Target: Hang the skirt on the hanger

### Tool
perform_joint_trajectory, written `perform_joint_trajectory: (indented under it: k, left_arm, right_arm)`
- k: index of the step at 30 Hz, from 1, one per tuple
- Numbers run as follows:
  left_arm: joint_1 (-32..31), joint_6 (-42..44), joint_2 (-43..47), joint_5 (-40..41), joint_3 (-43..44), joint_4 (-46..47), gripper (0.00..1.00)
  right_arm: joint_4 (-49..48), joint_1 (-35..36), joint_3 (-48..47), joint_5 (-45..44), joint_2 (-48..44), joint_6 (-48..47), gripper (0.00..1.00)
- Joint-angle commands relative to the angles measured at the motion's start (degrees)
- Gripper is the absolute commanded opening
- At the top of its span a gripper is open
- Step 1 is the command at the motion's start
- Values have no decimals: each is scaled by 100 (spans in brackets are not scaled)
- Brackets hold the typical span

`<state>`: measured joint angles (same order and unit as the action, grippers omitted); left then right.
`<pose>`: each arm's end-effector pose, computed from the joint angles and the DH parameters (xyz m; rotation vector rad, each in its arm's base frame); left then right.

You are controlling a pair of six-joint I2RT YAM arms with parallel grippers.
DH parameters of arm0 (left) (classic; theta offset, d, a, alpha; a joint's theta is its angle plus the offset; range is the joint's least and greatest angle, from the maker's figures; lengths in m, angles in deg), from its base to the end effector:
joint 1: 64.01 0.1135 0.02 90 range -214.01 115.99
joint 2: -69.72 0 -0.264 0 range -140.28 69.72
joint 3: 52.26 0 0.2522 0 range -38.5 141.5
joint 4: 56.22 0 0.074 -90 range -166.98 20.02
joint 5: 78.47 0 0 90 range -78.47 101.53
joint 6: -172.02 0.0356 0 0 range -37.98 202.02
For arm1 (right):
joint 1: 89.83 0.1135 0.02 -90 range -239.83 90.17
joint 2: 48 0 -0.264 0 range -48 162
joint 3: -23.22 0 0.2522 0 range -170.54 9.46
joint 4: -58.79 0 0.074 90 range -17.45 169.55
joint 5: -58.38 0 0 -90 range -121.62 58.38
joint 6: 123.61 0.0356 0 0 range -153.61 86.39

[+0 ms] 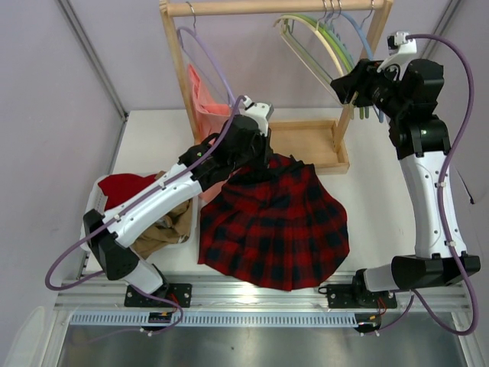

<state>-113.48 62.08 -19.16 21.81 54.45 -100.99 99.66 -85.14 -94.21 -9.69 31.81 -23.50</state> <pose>0.2337 -0.2635 0.4053 0.4189 2.0394 -0.5724 0.2779 0.0361 0.5212 -0.2197 1.6329 0.5086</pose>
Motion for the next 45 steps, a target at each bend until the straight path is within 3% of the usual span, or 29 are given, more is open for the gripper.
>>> perform_joint_trajectory:
  k: [1,9,24,29,36,43,44,45]
  left_arm:
    - [17,70,319,-194,-13,367,2]
    - [69,79,275,-123,13,367,2]
    - [228,43,213,-79,30,332,2]
    - [271,52,196,-53,31,349,2]
    - [315,105,239,-97,-40,454,2]
    - [315,219,292,-44,-75,516,2]
    - [315,228,292,-35,-75,534,2]
    - [315,228,292,-35,-101,560,2]
  right_arm:
    - [83,23,-241,-128,-71,-132,63]
    - [145,164,-267,-321,139,-430,63]
    - [40,718,-372,-1815,465,-985,59]
    - [-48,726,-653,-1623,763,-1195,48]
    - [505,823,-1479,-1314,1440,-1459,46]
    - [462,832,-1489,-1148,1546,-1459,17]
    - [444,841,-1489,-1156,1546,-1442,5]
    - [435,841,-1523,-1191,1555,-1415,0]
